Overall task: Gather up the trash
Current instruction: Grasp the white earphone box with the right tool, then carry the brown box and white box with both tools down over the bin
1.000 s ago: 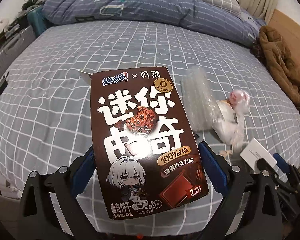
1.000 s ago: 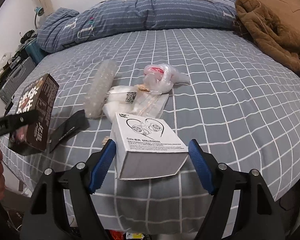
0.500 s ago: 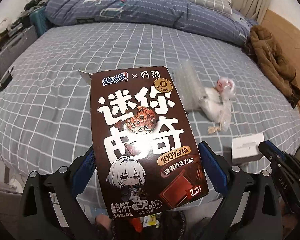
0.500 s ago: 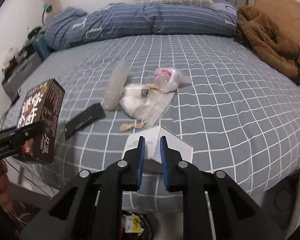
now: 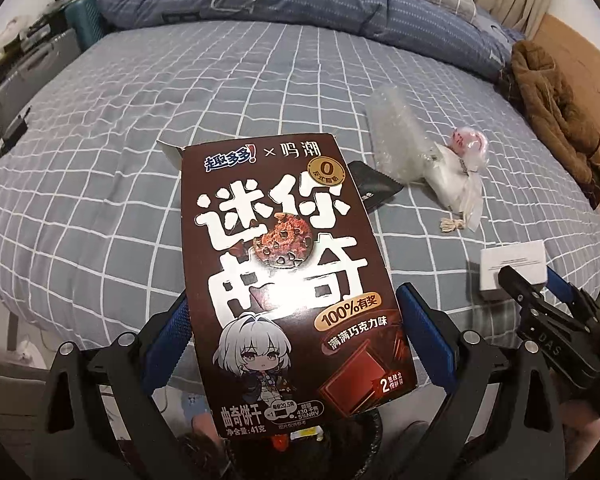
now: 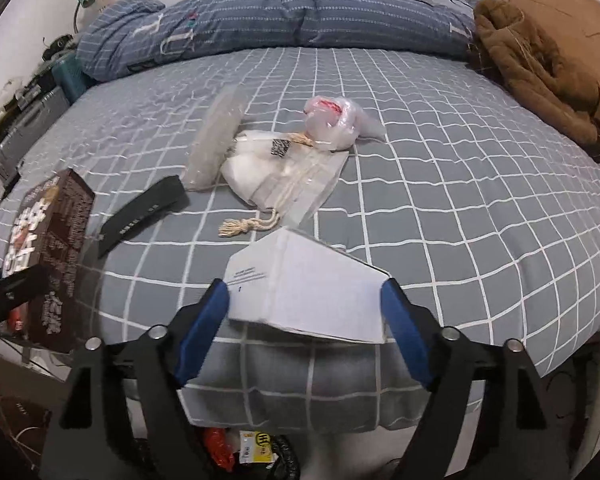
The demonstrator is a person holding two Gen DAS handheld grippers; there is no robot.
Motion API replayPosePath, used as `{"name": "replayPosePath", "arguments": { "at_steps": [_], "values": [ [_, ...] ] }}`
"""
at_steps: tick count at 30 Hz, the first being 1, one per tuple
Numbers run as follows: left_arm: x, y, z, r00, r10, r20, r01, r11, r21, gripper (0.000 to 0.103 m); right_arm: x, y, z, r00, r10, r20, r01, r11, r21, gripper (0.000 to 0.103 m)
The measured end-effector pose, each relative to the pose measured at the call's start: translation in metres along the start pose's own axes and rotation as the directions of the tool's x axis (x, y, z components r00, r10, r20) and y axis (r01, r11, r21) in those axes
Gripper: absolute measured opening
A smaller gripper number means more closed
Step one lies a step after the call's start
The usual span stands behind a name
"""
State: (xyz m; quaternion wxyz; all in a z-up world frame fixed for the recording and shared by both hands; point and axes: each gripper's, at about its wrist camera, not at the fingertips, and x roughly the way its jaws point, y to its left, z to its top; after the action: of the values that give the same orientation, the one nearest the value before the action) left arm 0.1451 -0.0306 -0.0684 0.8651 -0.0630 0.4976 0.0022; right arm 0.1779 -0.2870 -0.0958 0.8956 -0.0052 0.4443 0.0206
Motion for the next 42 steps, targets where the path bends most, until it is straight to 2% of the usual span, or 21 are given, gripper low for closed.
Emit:
{"name": "replayPosePath", "arguments": {
  "at_steps": [7, 14, 15, 16, 18, 19, 21, 42],
  "values": [
    [0.004, 0.004, 0.0, 1.0, -0.003, -0.008, 0.003, 1.0, -0.005, 0.094, 0.013, -0.011, 0.0, 0.999, 0.022, -0.027, -0.02, 0.998, 0.055, 0.093],
    [0.005, 0.003, 0.0, 1.0, -0.012, -0.009, 0.012, 1.0, -0.003, 0.094, 0.032, -0.016, -0.002, 0.996, -0.019, -0.085, 0.026, 0.996, 0.084, 0.094],
    [0.005, 0.003, 0.0, 1.0, -0.012, -0.009, 0.012, 1.0, -0.003, 0.094, 0.033, -0.017, -0.002, 0.996, -0.015, -0.083, 0.022, 0.995, 0.095, 0.093],
    [0.005, 0.003, -0.001, 1.0, -0.012, -0.008, 0.012, 1.0, -0.003, 0.094, 0.032, -0.021, -0.002, 0.997, -0.008, -0.076, 0.017, 0.993, 0.118, 0.083],
    [0.005, 0.003, 0.0, 1.0, -0.013, -0.006, 0.013, 1.0, -0.001, 0.094, 0.032, -0.026, -0.003, 0.997, -0.018, -0.072, 0.028, 0.99, 0.141, 0.08],
    [0.005, 0.003, -0.001, 1.0, -0.014, -0.005, 0.014, 1.0, 0.001, 0.094, 0.031, -0.027, -0.003, 0.998, -0.009, -0.07, 0.019, 0.989, 0.144, 0.073],
    [0.005, 0.003, -0.002, 1.0, -0.018, -0.004, 0.018, 1.0, 0.002, 0.094, 0.033, -0.026, -0.004, 0.997, -0.017, -0.078, 0.026, 0.993, 0.117, 0.07],
    [-0.042, 0.009, -0.031, 0.998, -0.046, 0.054, 0.043, 0.998, 0.048, 0.094, -0.068, 0.018, -0.018, 0.998, -0.002, 0.07, 0.001, 1.0, 0.008, 0.069]
  ]
}}
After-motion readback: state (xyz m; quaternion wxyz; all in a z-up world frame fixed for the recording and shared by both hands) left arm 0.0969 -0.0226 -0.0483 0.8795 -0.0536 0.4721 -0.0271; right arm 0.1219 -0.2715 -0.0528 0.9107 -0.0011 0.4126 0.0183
